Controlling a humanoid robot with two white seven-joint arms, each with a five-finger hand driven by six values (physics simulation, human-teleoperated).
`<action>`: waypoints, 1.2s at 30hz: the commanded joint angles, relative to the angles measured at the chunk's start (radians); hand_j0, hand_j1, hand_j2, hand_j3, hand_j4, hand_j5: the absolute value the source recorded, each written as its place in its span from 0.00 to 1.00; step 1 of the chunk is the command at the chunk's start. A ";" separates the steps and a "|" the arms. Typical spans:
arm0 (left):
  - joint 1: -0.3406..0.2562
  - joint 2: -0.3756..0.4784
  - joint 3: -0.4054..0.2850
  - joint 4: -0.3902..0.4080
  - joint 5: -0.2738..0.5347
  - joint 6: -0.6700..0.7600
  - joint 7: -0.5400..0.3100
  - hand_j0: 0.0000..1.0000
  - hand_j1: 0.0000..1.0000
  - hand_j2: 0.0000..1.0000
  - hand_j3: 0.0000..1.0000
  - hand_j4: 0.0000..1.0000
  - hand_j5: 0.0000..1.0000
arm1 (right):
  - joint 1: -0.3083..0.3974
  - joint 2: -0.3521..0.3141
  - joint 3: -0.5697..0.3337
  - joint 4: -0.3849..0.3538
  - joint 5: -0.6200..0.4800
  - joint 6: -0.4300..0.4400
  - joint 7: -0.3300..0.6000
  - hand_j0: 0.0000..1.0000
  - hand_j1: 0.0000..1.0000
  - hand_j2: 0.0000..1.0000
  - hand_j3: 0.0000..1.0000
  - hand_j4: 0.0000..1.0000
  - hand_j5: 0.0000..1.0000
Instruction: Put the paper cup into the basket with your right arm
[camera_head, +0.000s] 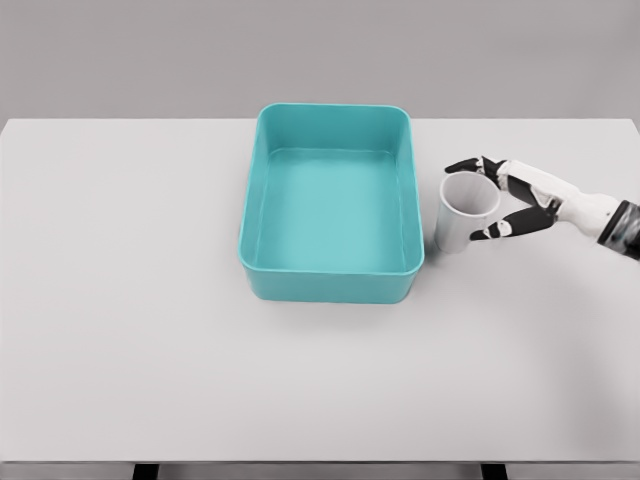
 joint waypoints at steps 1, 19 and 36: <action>0.000 0.000 0.000 0.000 0.000 0.000 0.000 1.00 1.00 1.00 1.00 1.00 1.00 | 0.000 -0.002 -0.052 -0.003 -0.006 0.001 0.000 0.79 0.79 0.79 0.79 0.79 0.79; 0.000 0.000 0.000 0.000 0.000 0.000 0.000 1.00 1.00 1.00 1.00 1.00 1.00 | -0.017 0.083 -0.233 -0.079 0.035 -0.008 0.000 0.76 0.76 0.76 0.76 0.76 0.76; 0.000 0.000 0.000 0.000 0.000 0.000 0.000 1.00 1.00 1.00 1.00 1.00 1.00 | -0.067 0.343 -0.222 -0.174 0.327 0.041 0.000 0.75 0.75 0.75 0.75 0.75 0.75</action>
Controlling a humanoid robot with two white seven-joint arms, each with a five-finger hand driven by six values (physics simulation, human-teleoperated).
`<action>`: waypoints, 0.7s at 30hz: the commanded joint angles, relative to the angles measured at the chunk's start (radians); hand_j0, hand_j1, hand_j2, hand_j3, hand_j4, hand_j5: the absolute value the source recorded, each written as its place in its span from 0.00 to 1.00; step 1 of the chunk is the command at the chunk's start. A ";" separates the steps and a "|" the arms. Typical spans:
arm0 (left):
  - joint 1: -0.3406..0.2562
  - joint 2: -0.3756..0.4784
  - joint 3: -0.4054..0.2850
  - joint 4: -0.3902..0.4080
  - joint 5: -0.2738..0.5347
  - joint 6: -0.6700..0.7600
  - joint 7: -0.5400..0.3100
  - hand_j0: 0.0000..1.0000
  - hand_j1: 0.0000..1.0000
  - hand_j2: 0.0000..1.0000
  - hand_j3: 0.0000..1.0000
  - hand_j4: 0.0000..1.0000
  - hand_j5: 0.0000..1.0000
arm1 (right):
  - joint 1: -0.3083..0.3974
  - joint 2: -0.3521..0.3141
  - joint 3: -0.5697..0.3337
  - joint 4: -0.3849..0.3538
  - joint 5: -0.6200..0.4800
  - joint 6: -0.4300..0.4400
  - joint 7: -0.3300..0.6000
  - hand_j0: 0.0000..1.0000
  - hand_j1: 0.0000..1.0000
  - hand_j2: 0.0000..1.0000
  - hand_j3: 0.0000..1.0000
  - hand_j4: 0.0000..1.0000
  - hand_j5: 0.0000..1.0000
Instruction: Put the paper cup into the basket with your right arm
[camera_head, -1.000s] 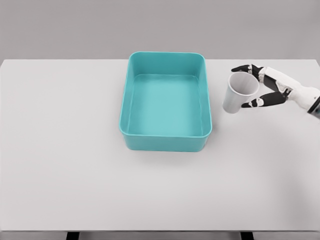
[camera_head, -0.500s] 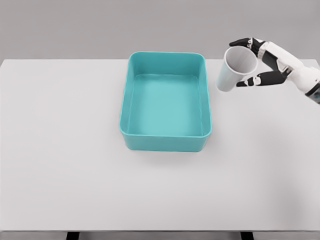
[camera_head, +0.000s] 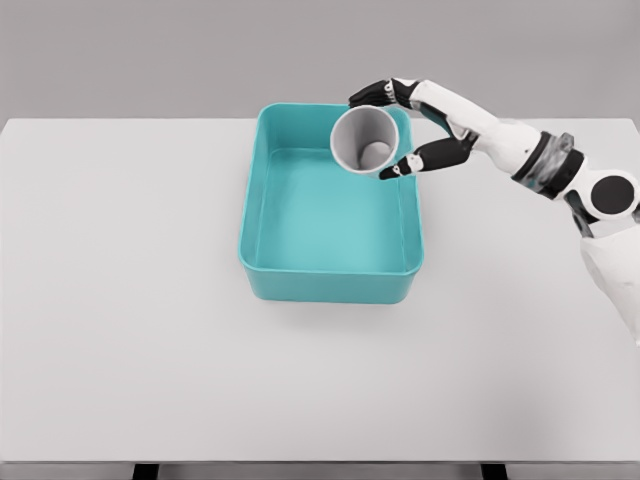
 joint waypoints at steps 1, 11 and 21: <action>0.000 0.000 0.000 0.000 0.000 0.000 0.000 1.00 1.00 1.00 1.00 1.00 1.00 | -0.009 0.042 0.036 -0.006 0.128 0.008 0.000 0.75 0.75 0.75 0.75 0.75 0.75; 0.000 0.000 -0.001 0.000 0.000 0.000 0.000 1.00 1.00 1.00 1.00 1.00 1.00 | -0.025 0.095 0.085 -0.208 0.649 0.209 0.000 1.00 1.00 1.00 1.00 1.00 1.00; 0.000 0.000 0.000 0.000 0.000 0.000 0.000 1.00 1.00 1.00 1.00 1.00 1.00 | 0.402 -0.072 -0.633 -0.153 -0.125 0.058 0.000 1.00 1.00 1.00 1.00 1.00 1.00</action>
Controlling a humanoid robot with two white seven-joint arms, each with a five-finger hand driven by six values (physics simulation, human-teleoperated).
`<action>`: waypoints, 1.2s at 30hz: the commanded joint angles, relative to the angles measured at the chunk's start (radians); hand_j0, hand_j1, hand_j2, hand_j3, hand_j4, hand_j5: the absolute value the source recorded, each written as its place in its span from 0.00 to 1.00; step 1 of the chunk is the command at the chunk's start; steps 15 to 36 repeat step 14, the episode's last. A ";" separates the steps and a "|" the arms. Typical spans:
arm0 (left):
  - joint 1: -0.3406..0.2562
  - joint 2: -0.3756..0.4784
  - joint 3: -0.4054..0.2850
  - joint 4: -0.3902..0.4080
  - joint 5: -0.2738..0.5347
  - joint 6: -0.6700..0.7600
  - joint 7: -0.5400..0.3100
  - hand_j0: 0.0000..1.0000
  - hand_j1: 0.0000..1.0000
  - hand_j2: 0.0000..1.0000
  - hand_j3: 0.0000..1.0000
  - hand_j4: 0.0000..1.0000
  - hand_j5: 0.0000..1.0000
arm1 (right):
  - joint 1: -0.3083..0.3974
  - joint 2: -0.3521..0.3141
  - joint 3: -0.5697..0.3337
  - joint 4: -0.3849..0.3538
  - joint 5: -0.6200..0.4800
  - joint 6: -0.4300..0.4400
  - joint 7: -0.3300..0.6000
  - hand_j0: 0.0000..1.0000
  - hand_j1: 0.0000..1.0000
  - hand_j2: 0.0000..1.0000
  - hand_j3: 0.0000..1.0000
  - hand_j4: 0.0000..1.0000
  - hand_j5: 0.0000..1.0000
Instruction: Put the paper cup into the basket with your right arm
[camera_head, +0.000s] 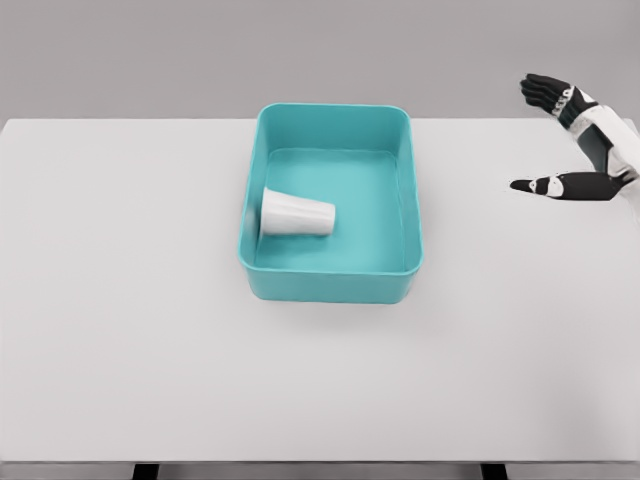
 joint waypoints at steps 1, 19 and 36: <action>0.000 0.000 0.000 0.000 0.000 0.000 0.000 1.00 1.00 1.00 1.00 1.00 1.00 | 0.002 -0.014 -0.083 0.045 -0.039 -0.006 0.000 1.00 1.00 1.00 1.00 1.00 1.00; 0.000 0.000 -0.002 0.000 -0.002 0.000 0.000 1.00 1.00 1.00 1.00 1.00 1.00 | 0.009 0.014 -0.026 0.106 0.061 0.005 0.000 1.00 1.00 1.00 1.00 1.00 1.00; 0.000 0.000 -0.002 0.000 -0.002 0.000 0.000 1.00 1.00 1.00 1.00 1.00 1.00 | 0.009 0.014 -0.026 0.106 0.061 0.005 0.000 1.00 1.00 1.00 1.00 1.00 1.00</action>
